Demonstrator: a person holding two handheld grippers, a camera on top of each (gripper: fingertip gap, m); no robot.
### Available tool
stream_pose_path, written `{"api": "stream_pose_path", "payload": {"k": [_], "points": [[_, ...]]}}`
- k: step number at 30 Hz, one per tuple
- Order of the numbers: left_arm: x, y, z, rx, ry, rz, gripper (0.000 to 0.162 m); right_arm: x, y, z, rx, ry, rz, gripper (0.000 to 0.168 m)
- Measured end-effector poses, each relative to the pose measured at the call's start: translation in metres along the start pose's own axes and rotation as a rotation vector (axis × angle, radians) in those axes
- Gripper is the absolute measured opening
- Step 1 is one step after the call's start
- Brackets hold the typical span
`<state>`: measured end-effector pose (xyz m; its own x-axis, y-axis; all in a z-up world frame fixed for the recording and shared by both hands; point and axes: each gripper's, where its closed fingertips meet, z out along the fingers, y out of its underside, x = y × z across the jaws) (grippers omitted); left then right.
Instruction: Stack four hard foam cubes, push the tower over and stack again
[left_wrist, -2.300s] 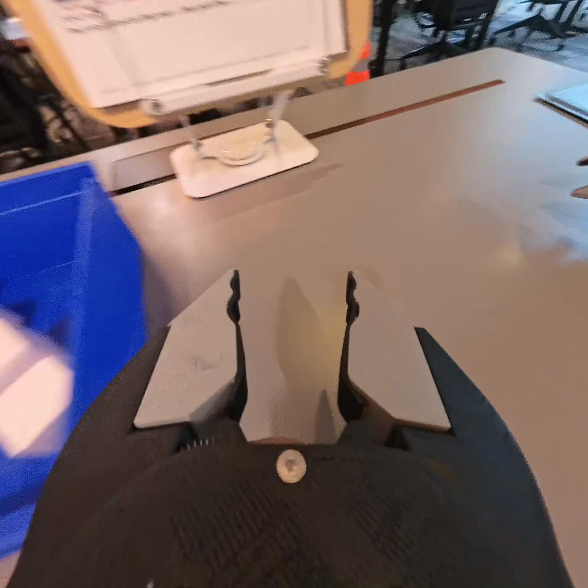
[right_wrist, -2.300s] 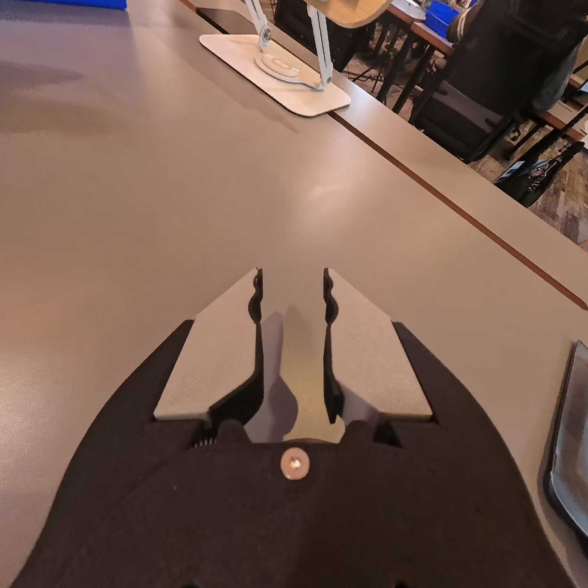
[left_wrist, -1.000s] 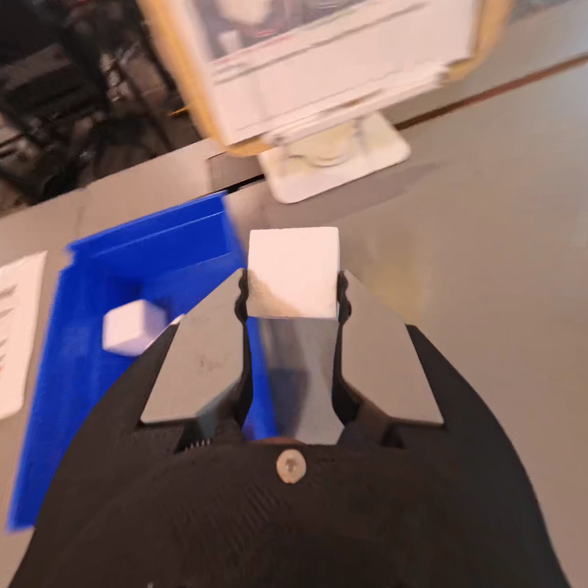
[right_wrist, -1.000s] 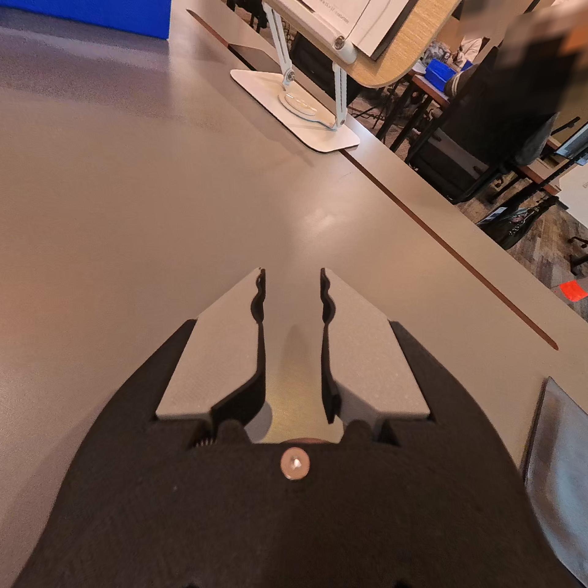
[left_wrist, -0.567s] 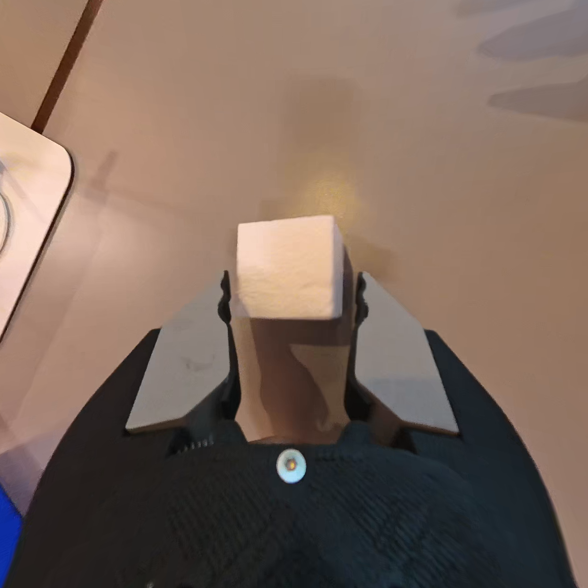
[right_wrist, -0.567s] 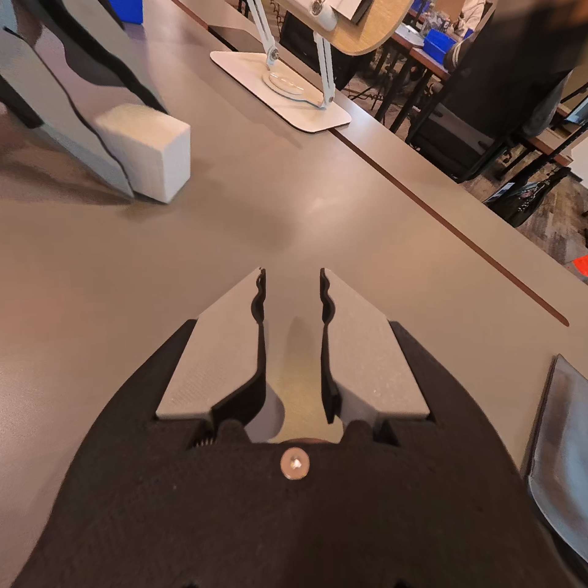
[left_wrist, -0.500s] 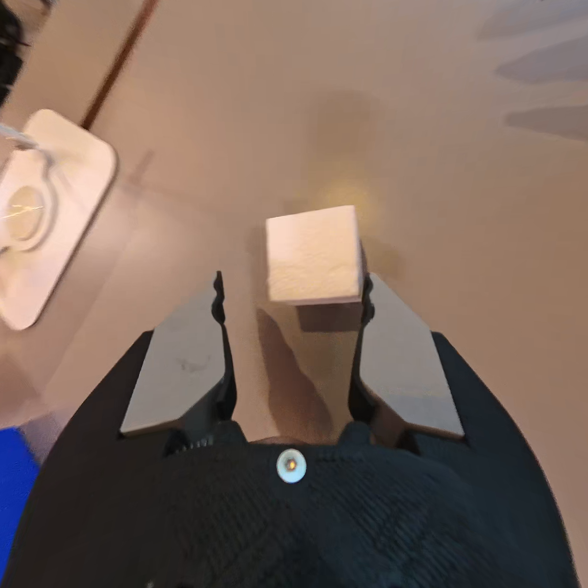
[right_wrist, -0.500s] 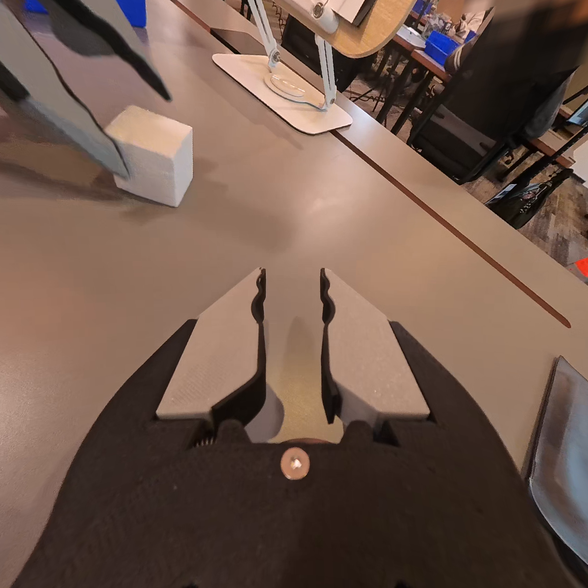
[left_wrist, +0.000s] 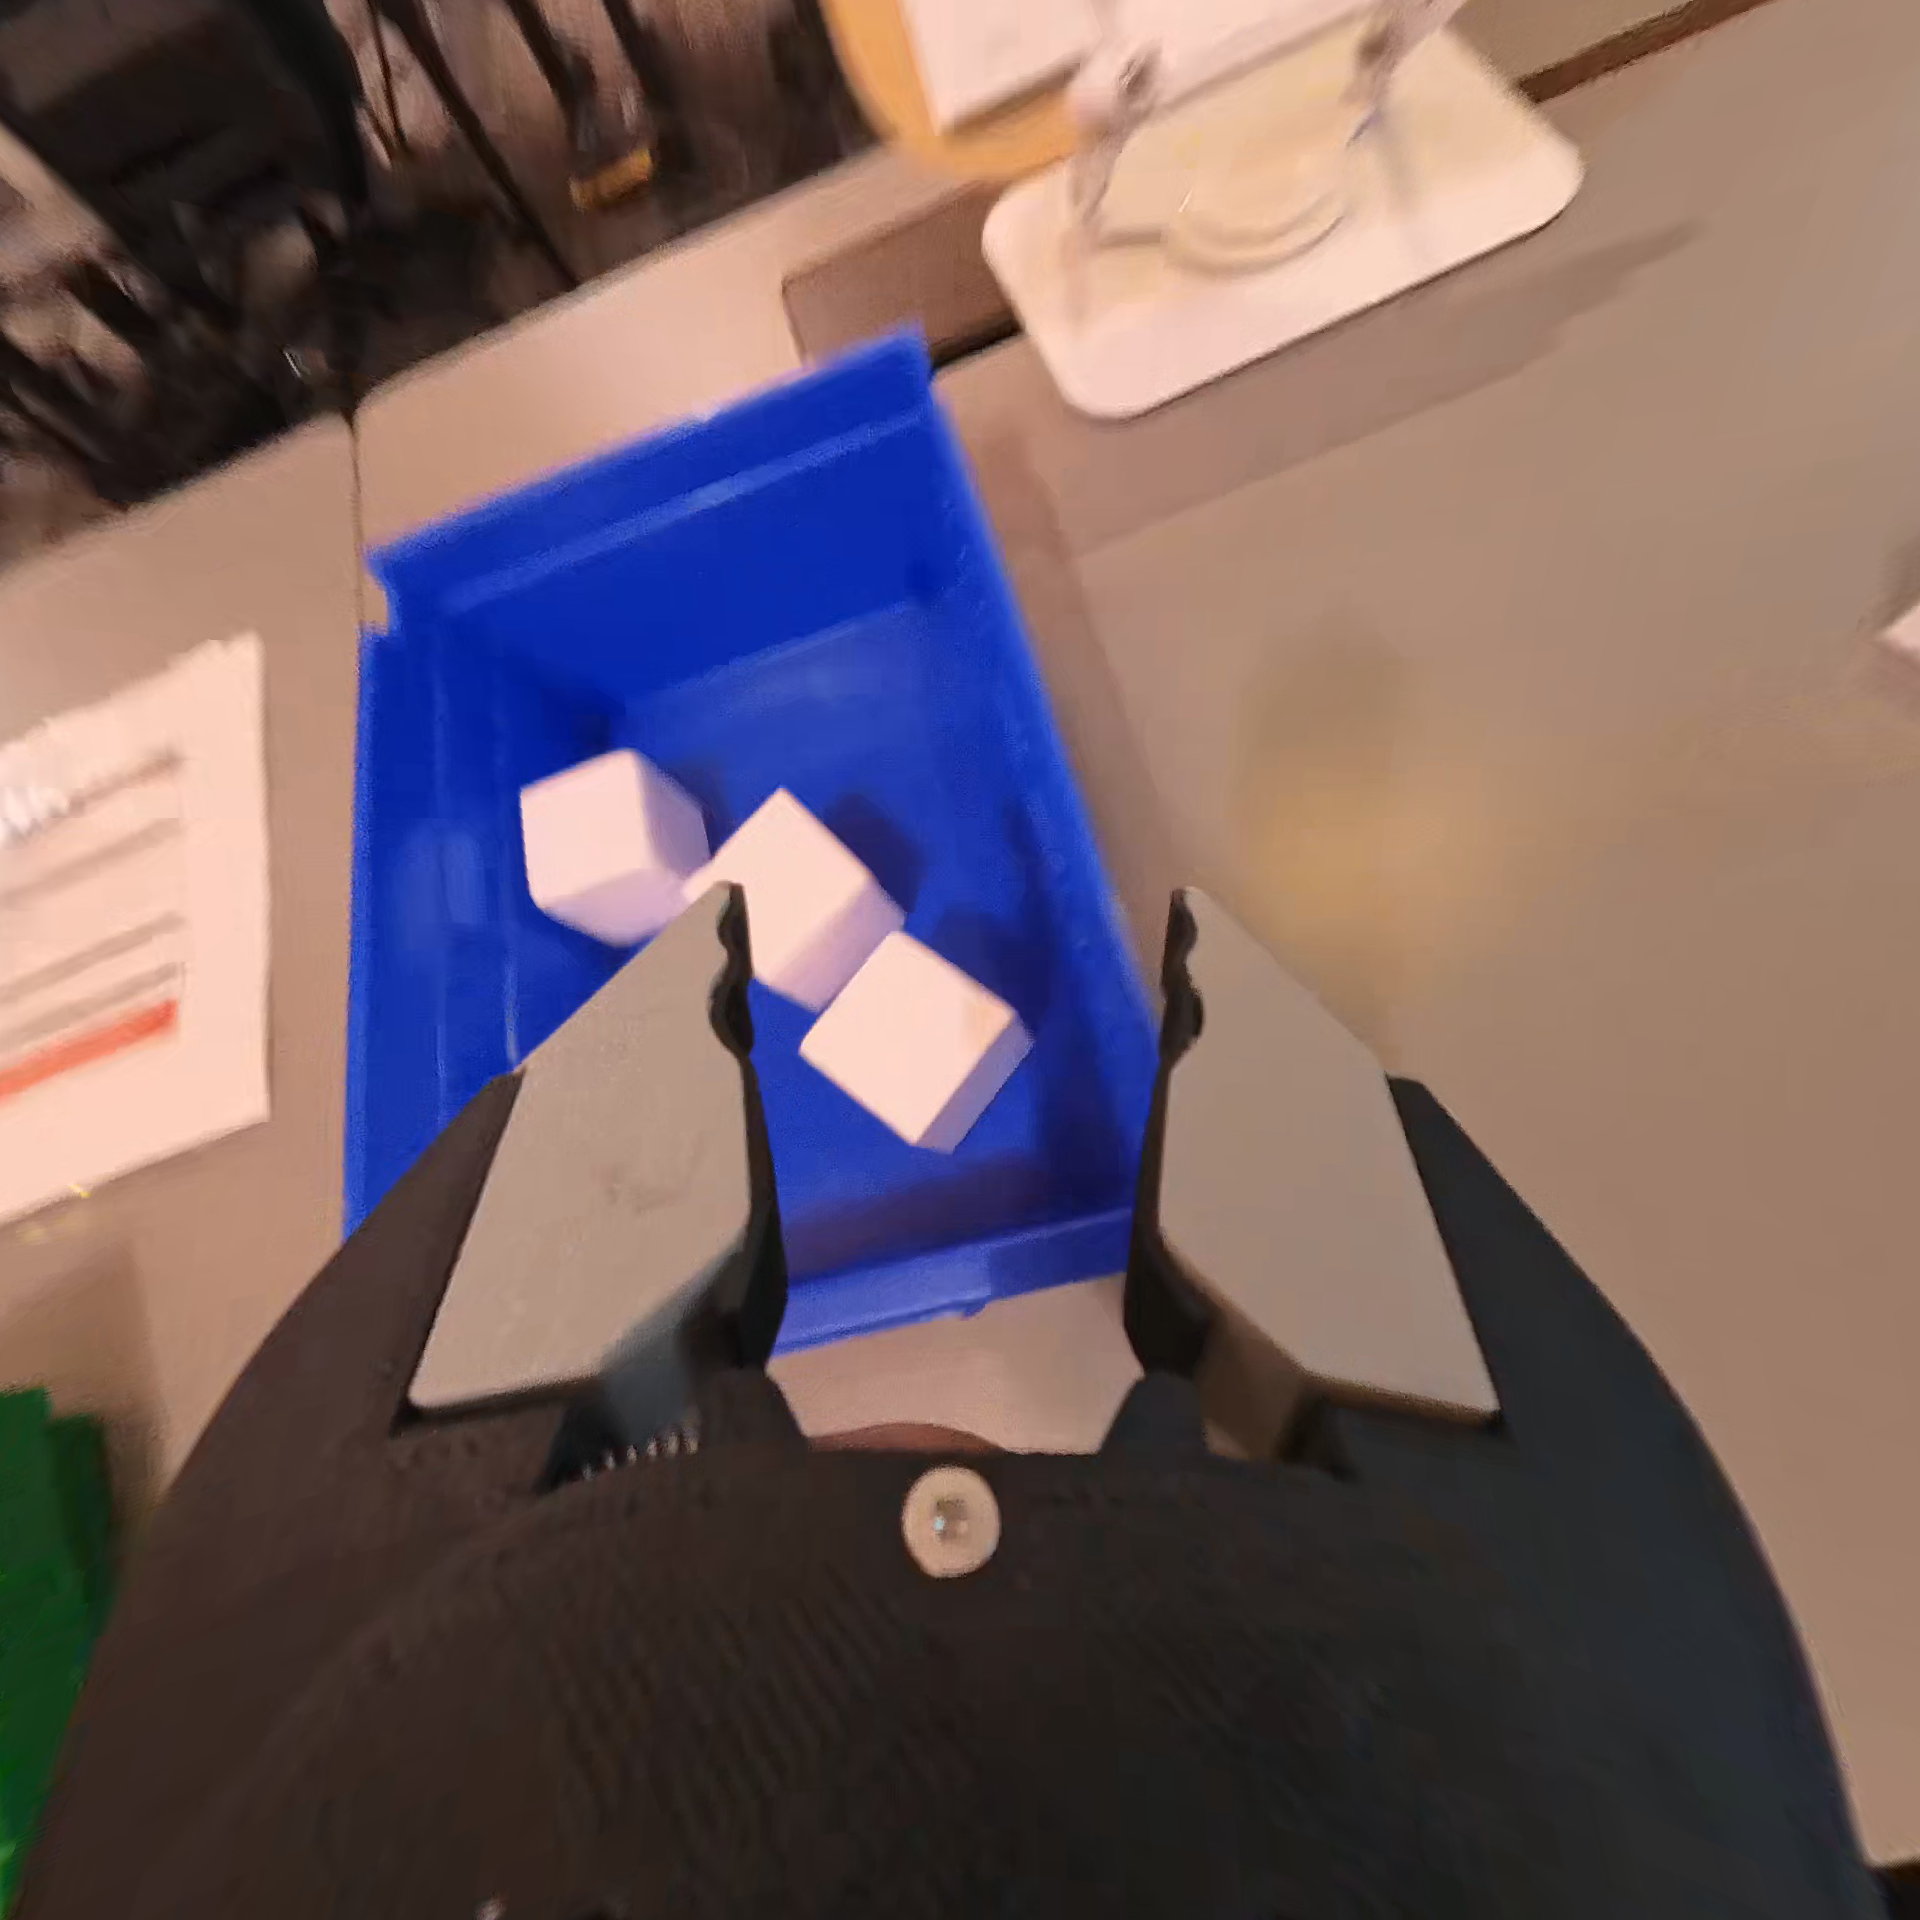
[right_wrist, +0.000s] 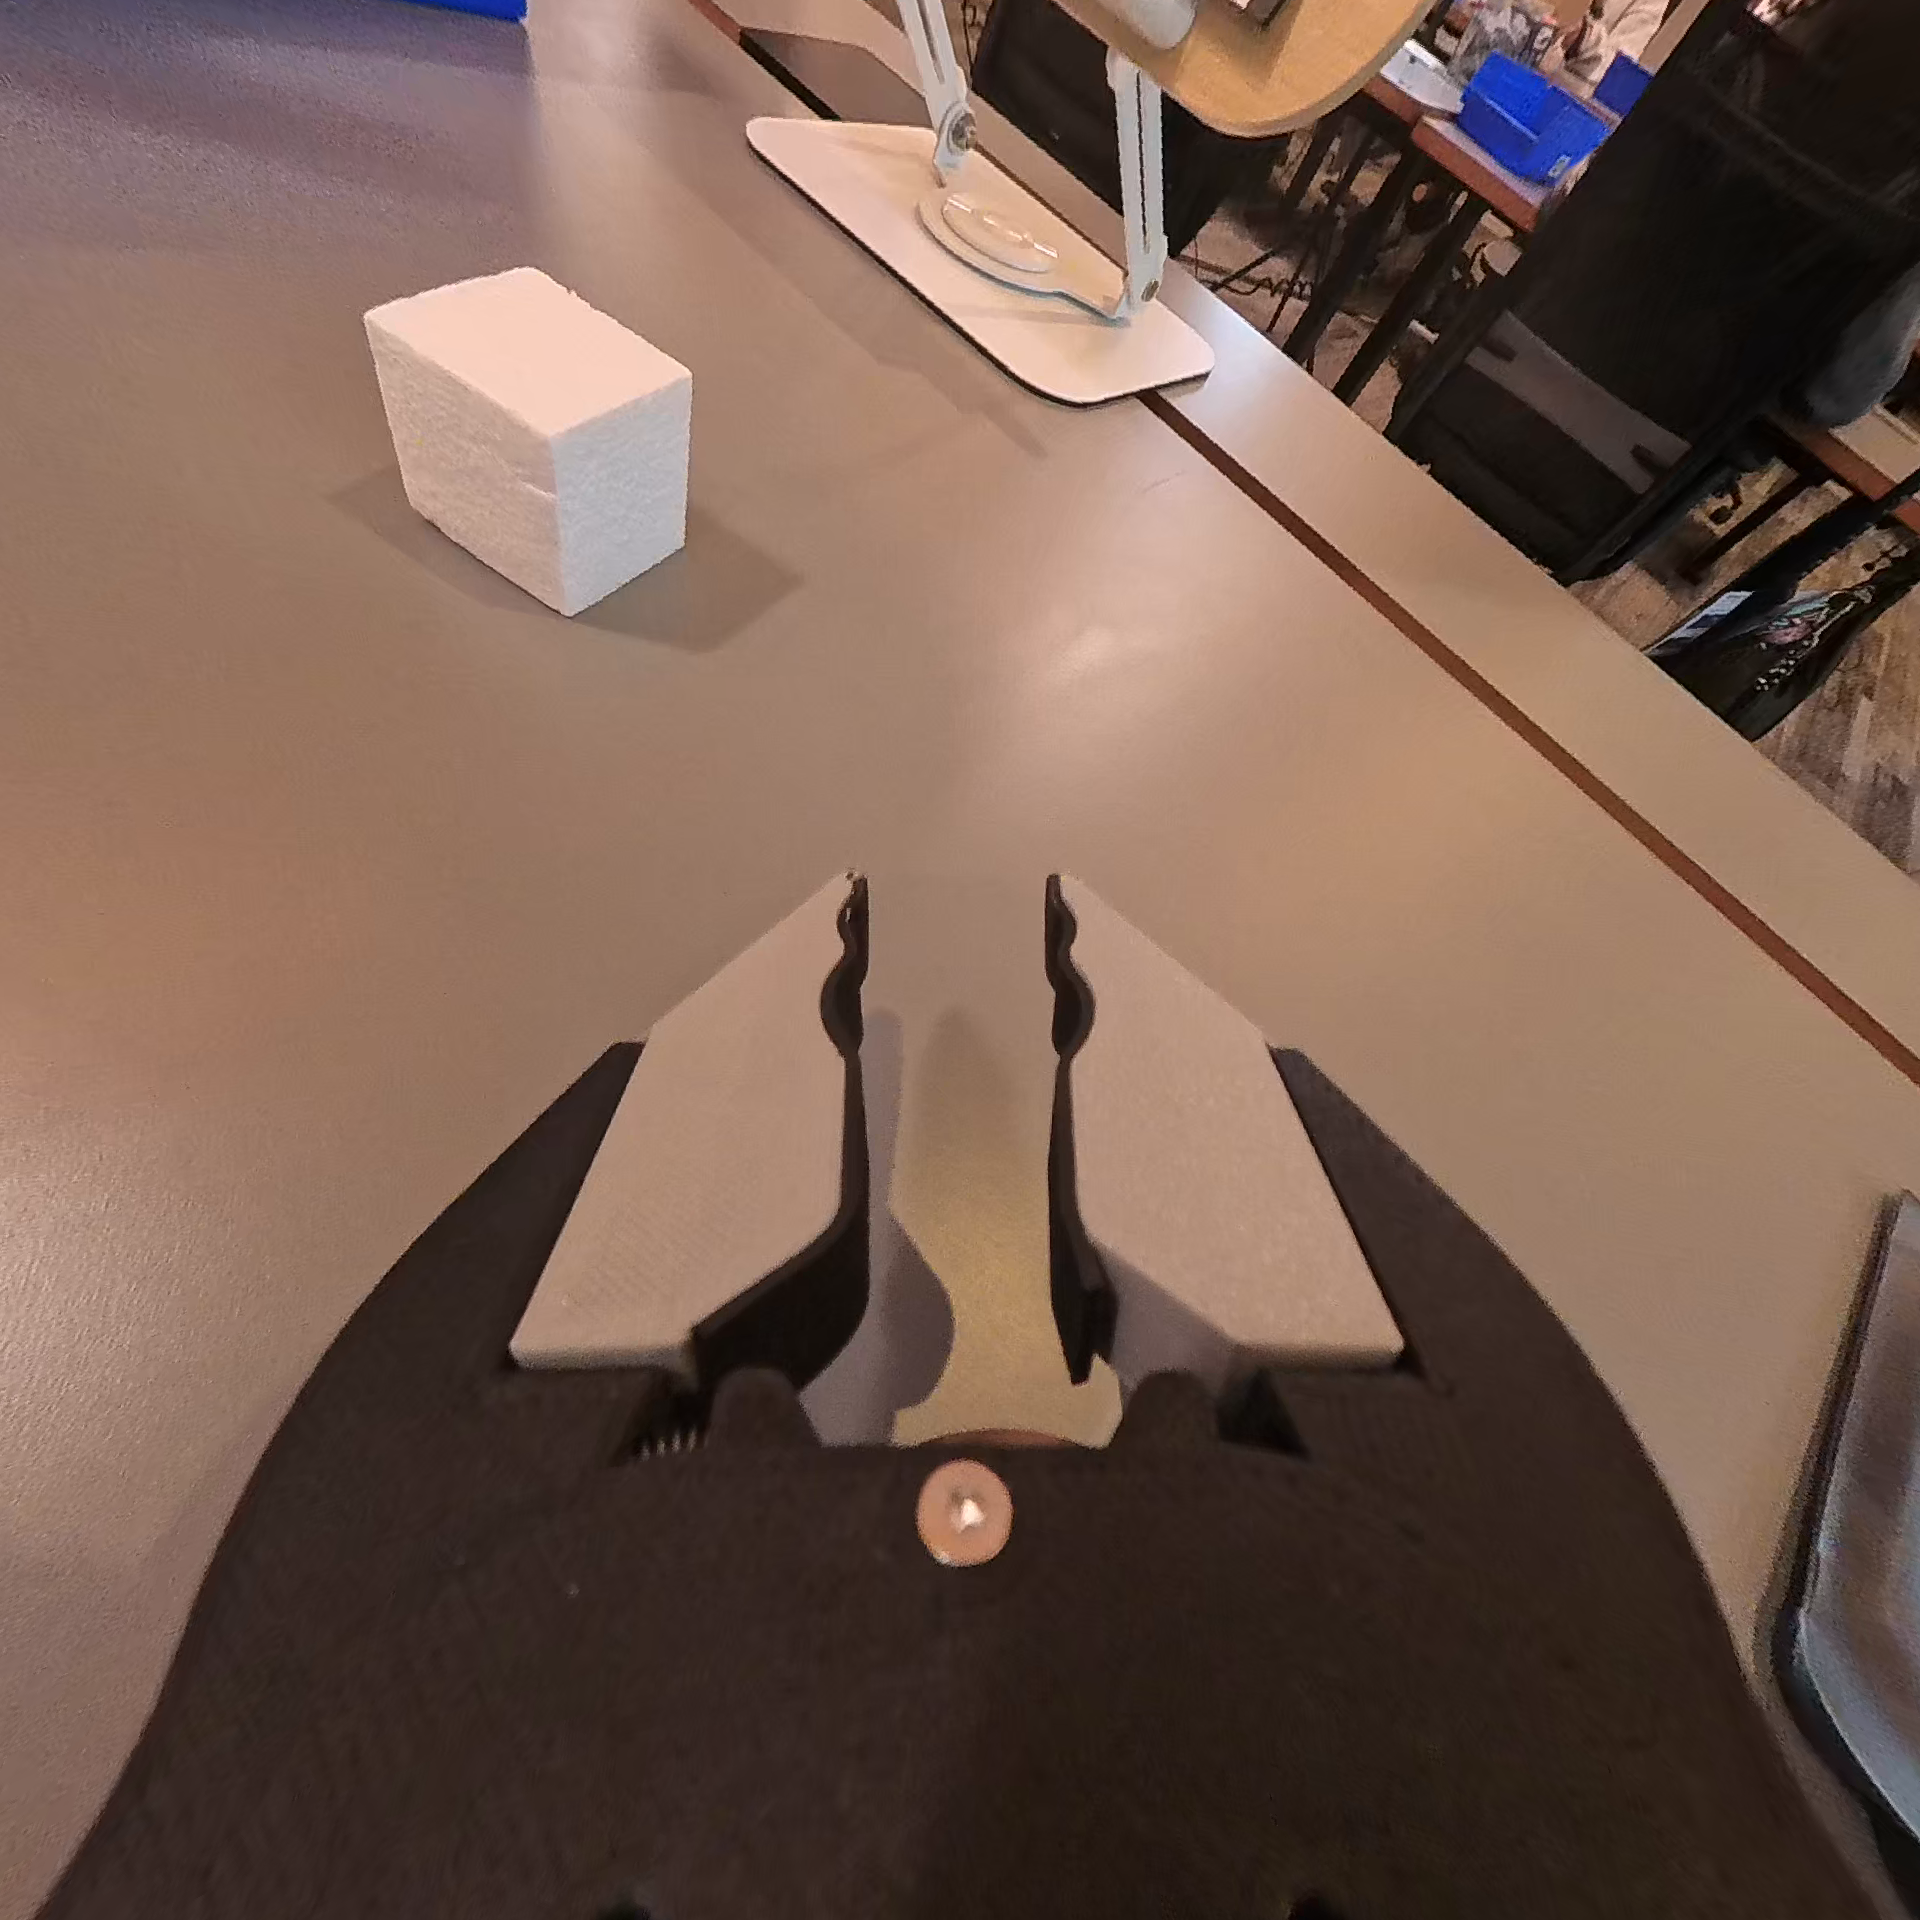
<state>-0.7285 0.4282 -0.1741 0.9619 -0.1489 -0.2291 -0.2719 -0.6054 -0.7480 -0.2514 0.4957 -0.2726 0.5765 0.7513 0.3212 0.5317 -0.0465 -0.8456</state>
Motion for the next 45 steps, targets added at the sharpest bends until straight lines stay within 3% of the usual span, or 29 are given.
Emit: {"api": "stream_pose_path", "payload": {"k": [4,6,10,12,16,20,23,26,30,32,37,45], "points": [[-0.027,0.049,0.024,-0.126,0.091,-0.190,0.084,0.000,0.004,0.002,-0.014,0.003,0.011,0.031],[-0.037,0.066,0.039,-0.176,0.048,-0.238,0.084,0.001,0.005,0.003,-0.019,0.004,0.016,0.032],[-0.022,0.091,0.073,-0.281,0.057,-0.276,0.089,0.001,0.005,0.002,-0.019,0.008,0.015,0.031],[-0.007,0.088,0.083,-0.293,0.117,-0.317,0.076,0.001,0.005,0.002,-0.017,0.009,0.014,0.031],[-0.023,0.083,0.076,-0.341,0.013,-0.223,0.076,0.004,0.002,-0.002,-0.003,0.015,0.018,0.031],[-0.034,0.028,0.035,-0.188,-0.010,-0.214,0.075,0.003,-0.005,-0.005,0.026,0.008,0.018,0.030],[0.022,-0.036,0.004,-0.036,0.196,-0.116,0.075,0.000,-0.008,-0.006,0.031,0.007,-0.005,0.031],[0.130,-0.083,-0.016,0.081,0.518,0.161,0.076,0.000,-0.009,-0.007,0.032,0.017,-0.027,0.031],[0.260,-0.081,-0.023,0.127,0.903,0.632,0.075,0.003,-0.006,-0.006,0.028,0.025,-0.013,0.030],[0.297,-0.075,-0.011,0.089,1.004,0.753,0.075,0.005,-0.003,-0.006,0.021,0.026,0.001,0.030],[0.332,-0.081,0.022,0.015,1.166,0.812,0.075,0.006,0.000,-0.003,0.012,0.012,0.021,0.030],[0.329,-0.076,0.062,0.006,1.171,0.932,0.075,-0.002,-0.002,-0.001,0.010,-0.021,0.012,0.030]]}}
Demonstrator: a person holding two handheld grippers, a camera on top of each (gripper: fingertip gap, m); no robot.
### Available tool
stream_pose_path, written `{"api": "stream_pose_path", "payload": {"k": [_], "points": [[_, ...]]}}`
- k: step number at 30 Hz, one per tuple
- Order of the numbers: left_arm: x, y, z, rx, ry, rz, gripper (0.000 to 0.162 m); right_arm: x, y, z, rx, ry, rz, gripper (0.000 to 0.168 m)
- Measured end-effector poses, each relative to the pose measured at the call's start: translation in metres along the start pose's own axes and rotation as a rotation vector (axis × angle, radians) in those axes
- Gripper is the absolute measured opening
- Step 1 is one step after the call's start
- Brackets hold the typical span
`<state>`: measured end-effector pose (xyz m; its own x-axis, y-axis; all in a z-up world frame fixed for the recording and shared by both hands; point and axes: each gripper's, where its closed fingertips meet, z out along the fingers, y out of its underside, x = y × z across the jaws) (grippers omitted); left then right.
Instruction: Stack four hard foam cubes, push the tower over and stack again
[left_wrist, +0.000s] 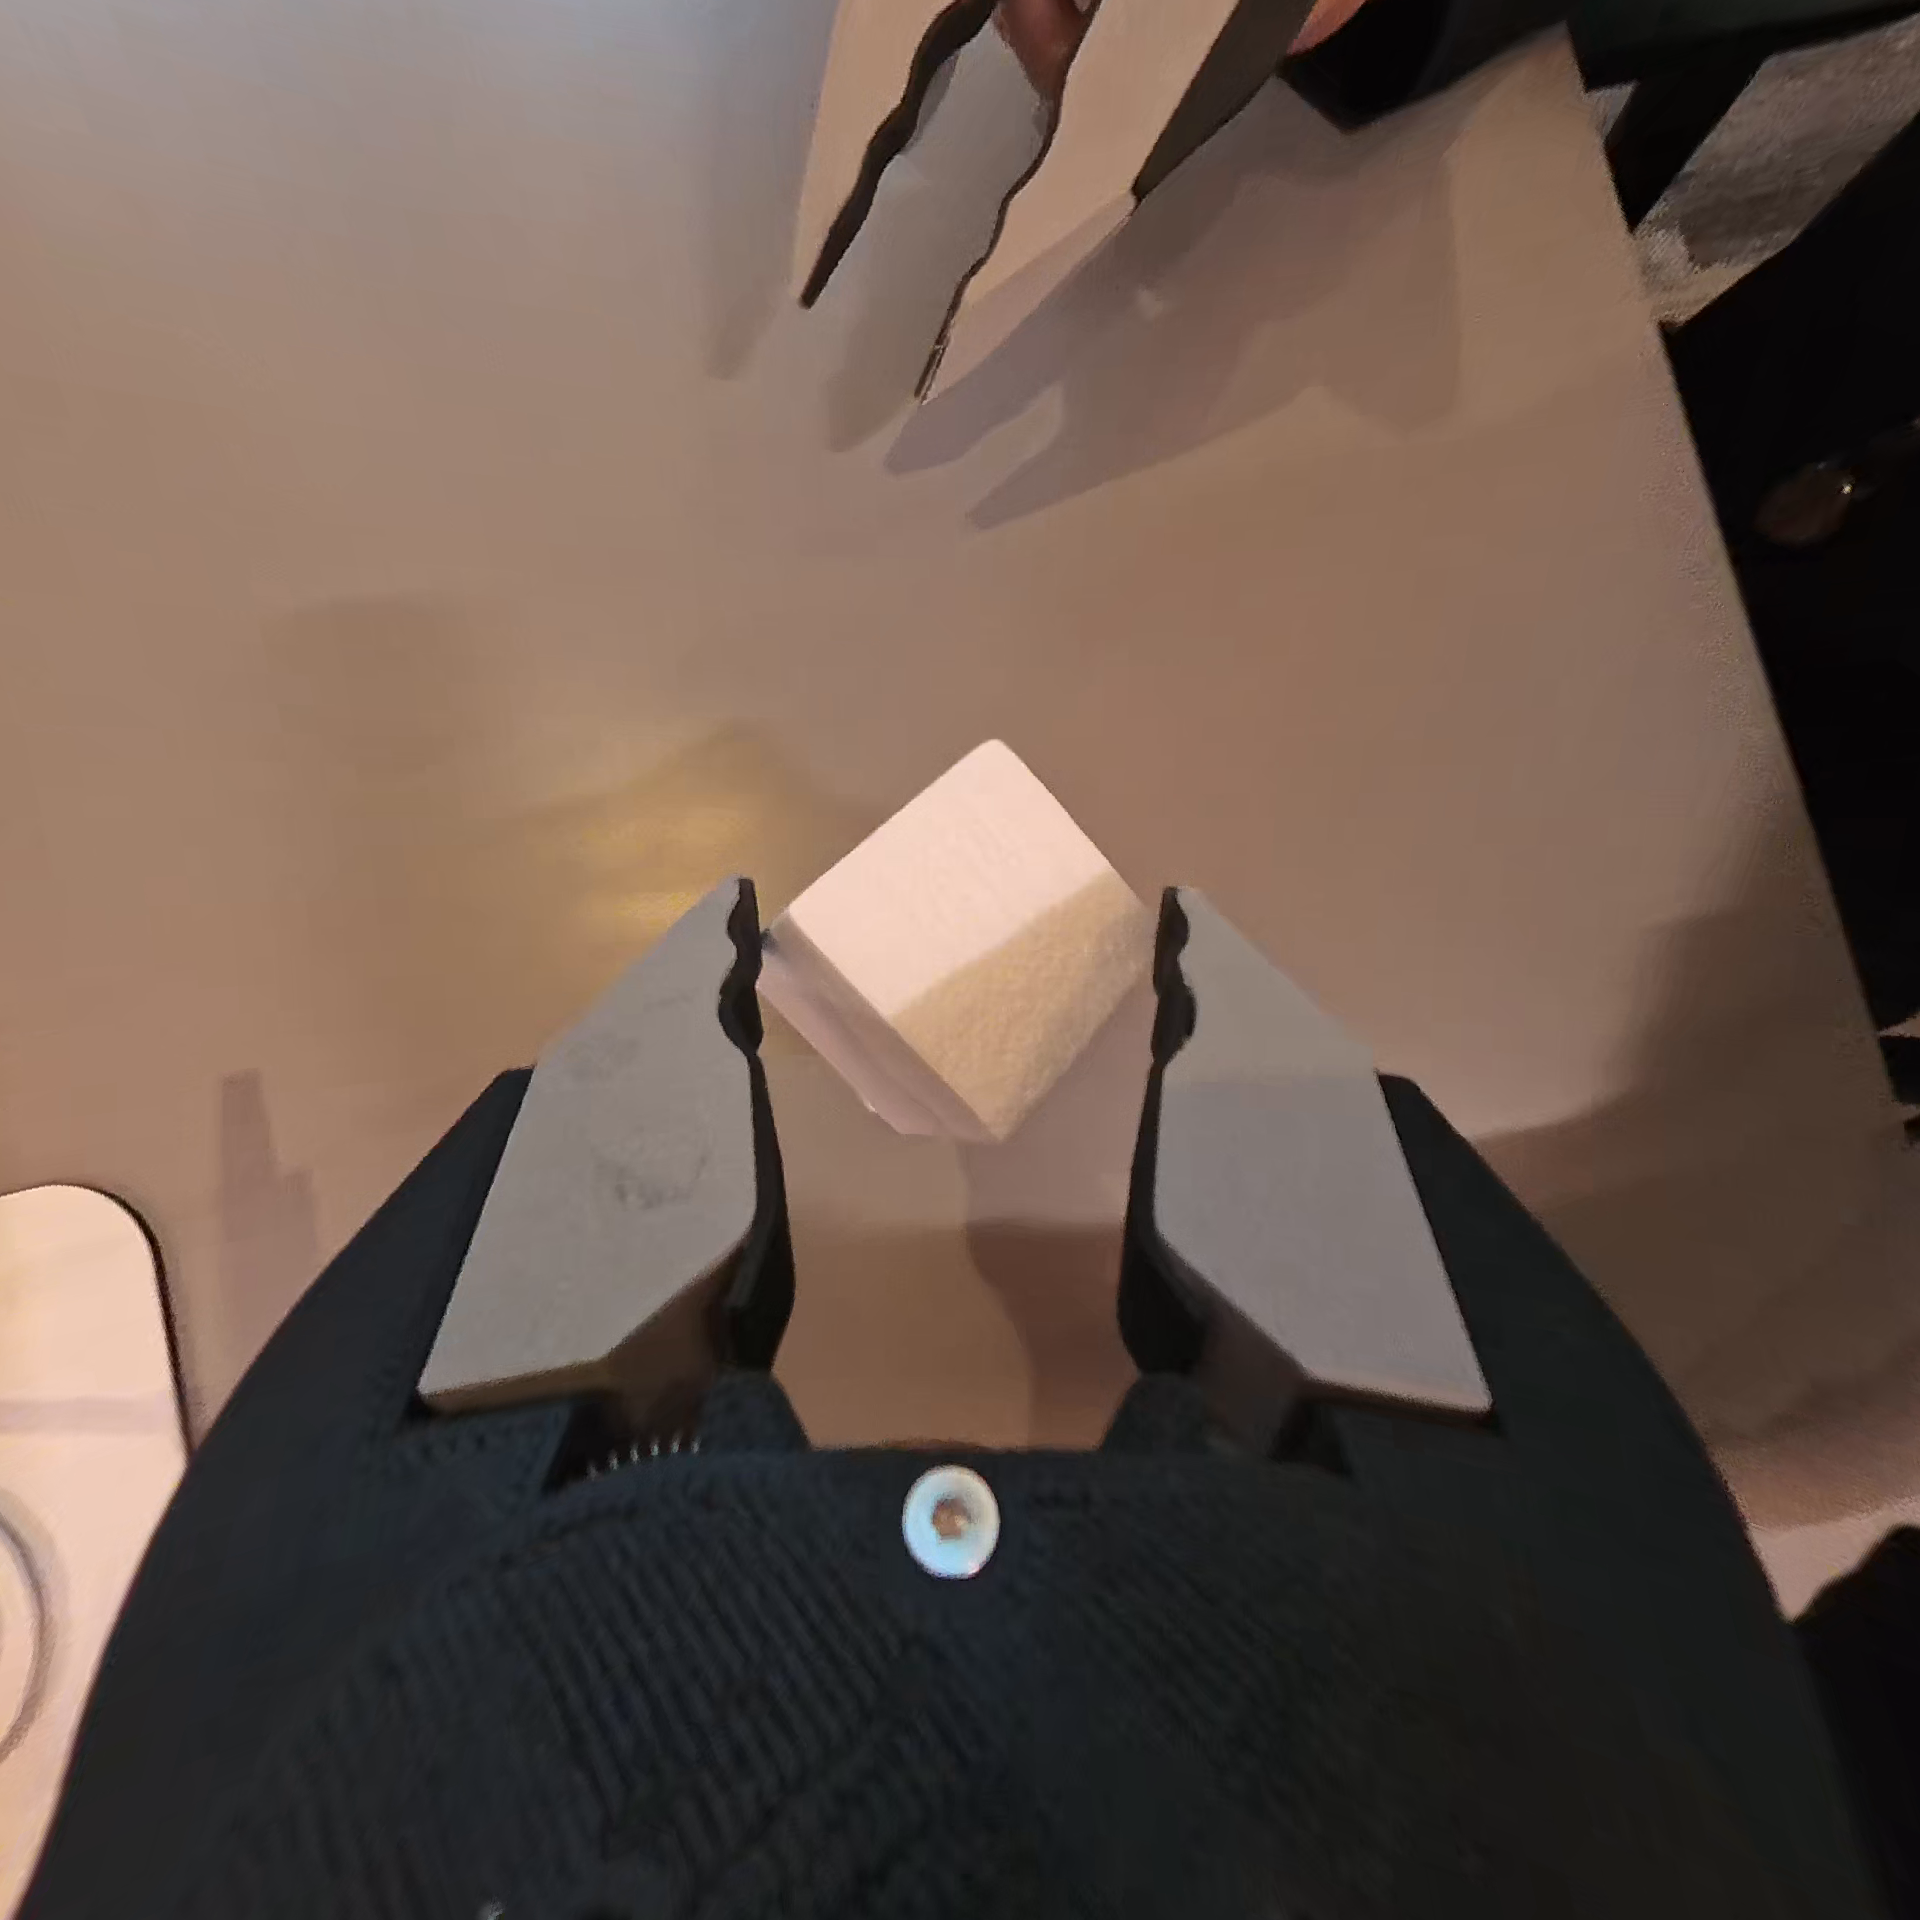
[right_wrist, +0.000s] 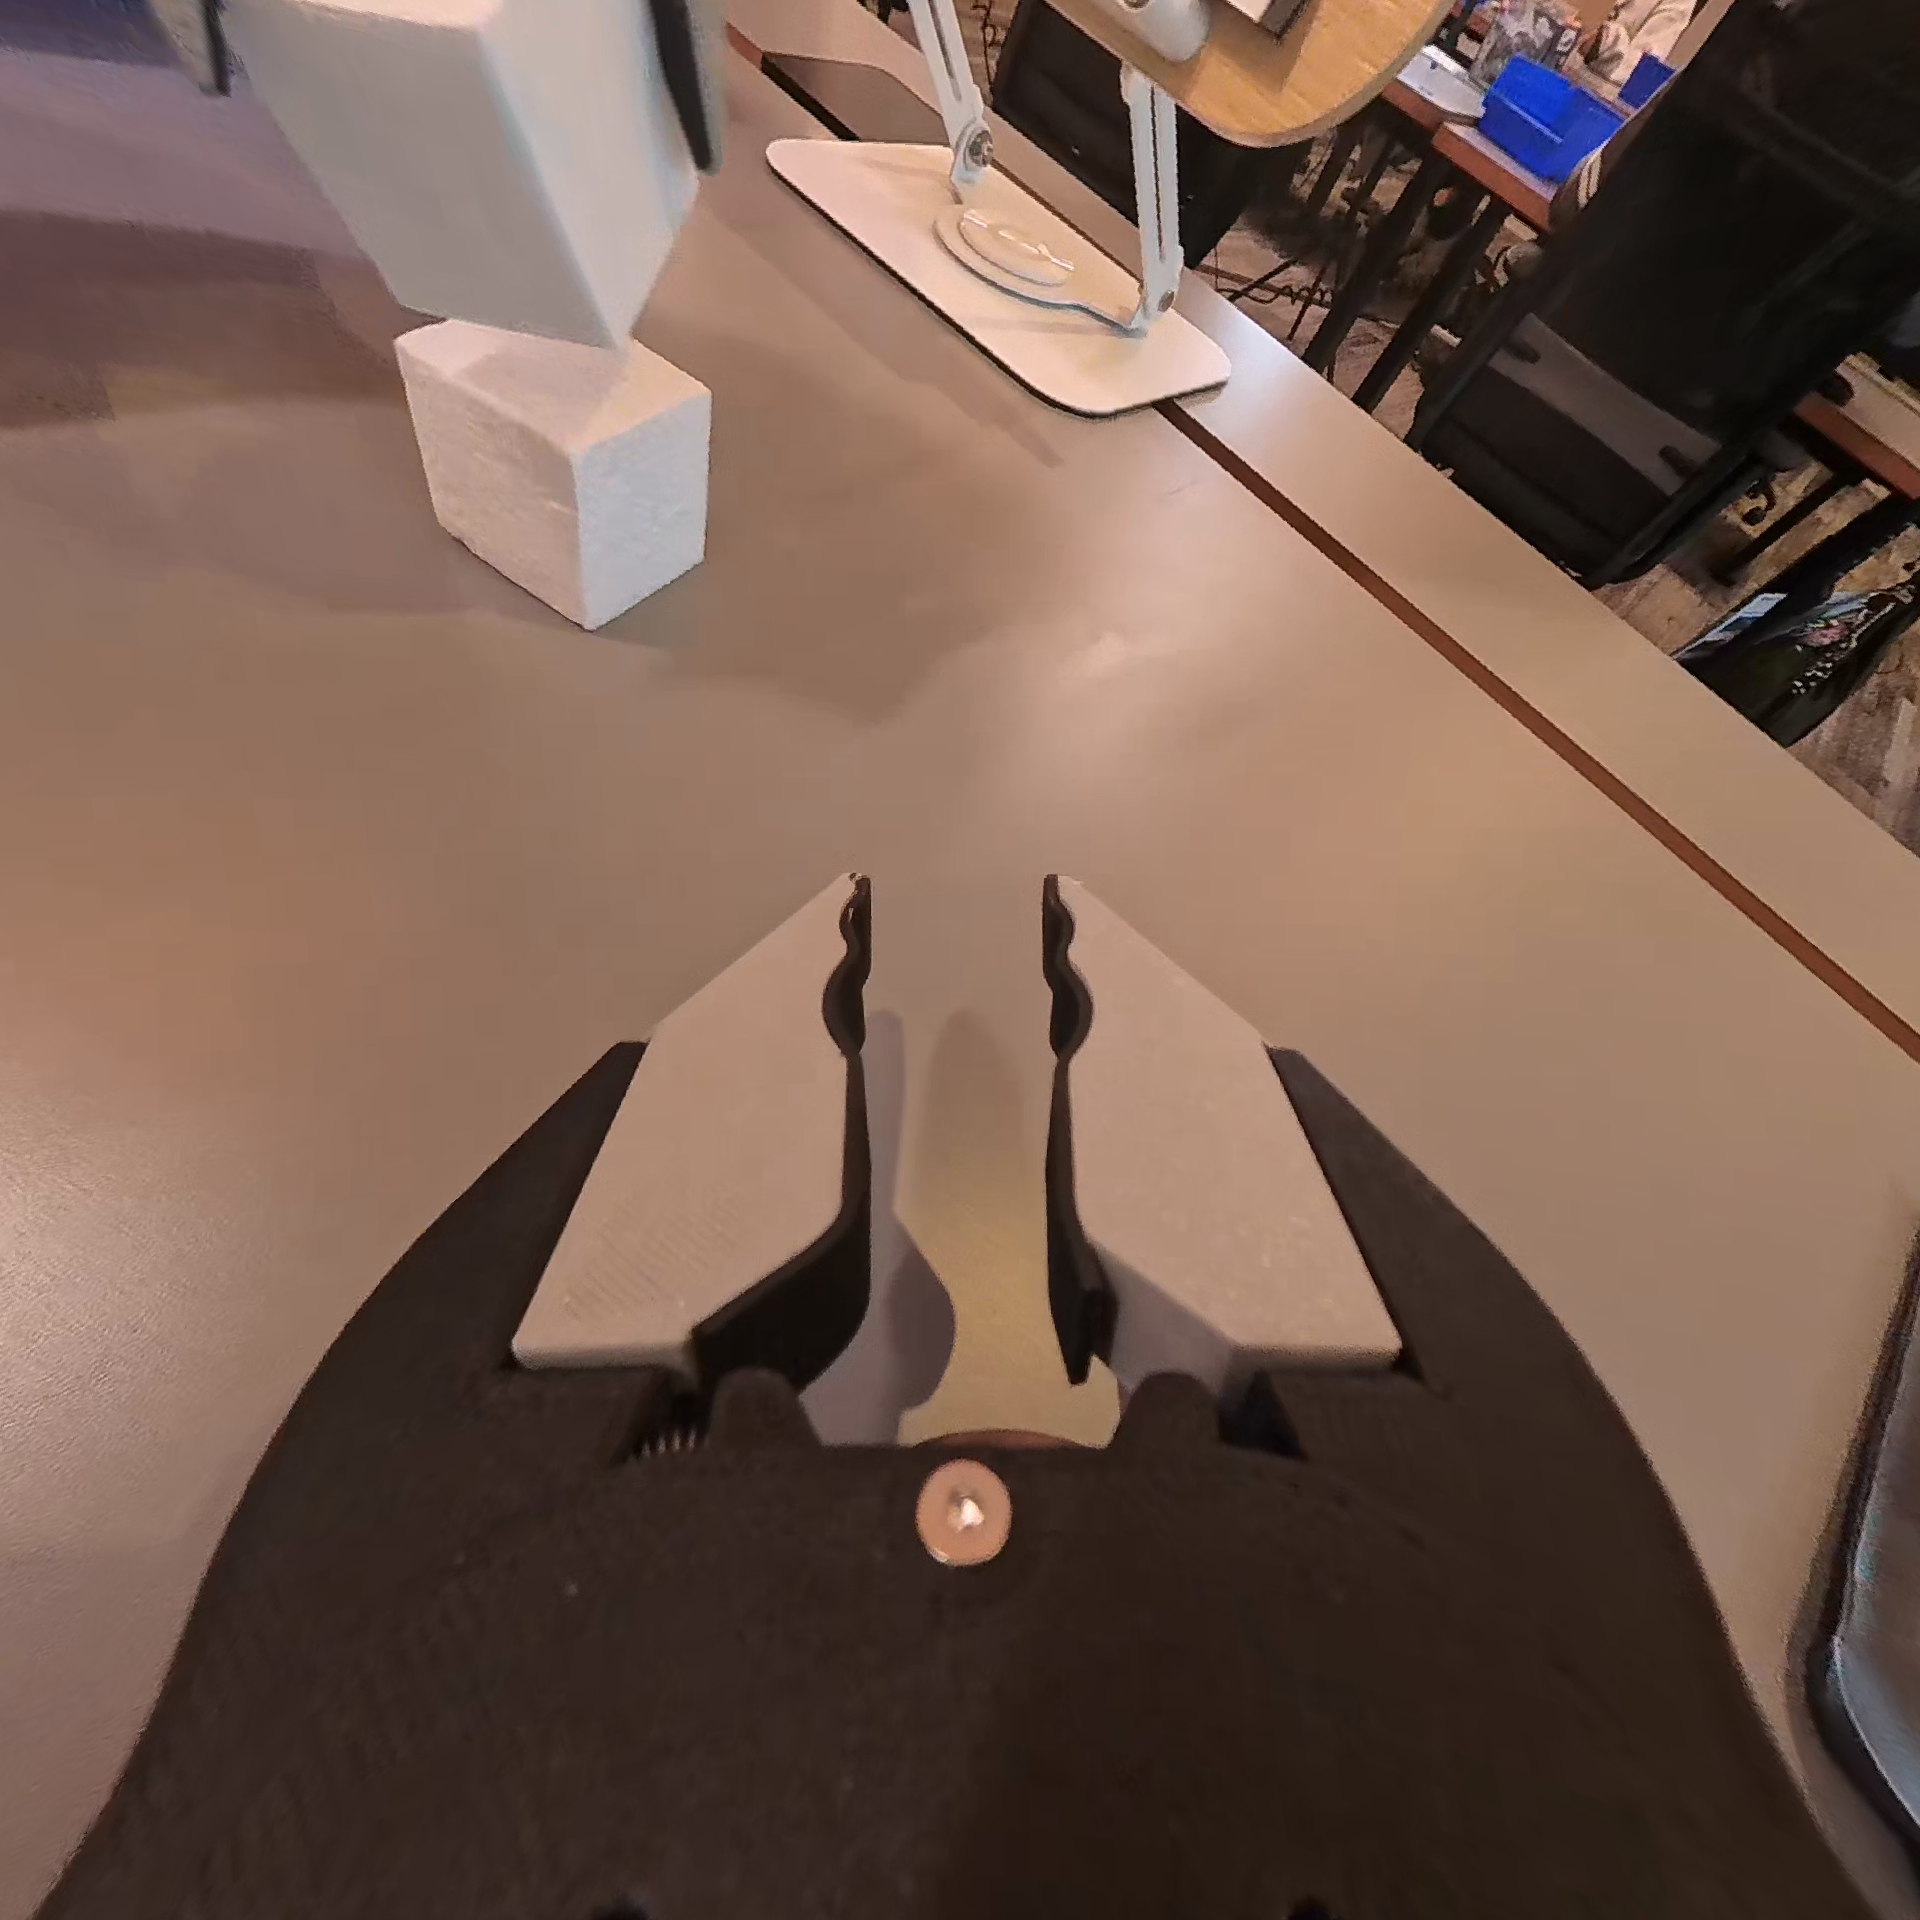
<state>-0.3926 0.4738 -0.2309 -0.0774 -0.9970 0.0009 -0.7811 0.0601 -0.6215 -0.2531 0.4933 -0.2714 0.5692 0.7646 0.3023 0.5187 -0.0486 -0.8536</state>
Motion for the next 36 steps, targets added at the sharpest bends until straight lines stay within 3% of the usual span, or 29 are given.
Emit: {"api": "stream_pose_path", "payload": {"k": [20,36], "points": [[0.000,0.010,0.008,-0.077,0.132,0.056,0.075,-0.001,-0.001,-0.001,0.003,-0.002,0.001,0.030],[-0.007,0.006,0.008,-0.031,0.097,-0.012,0.085,-0.001,-0.001,0.000,0.002,-0.005,0.000,0.030]]}}
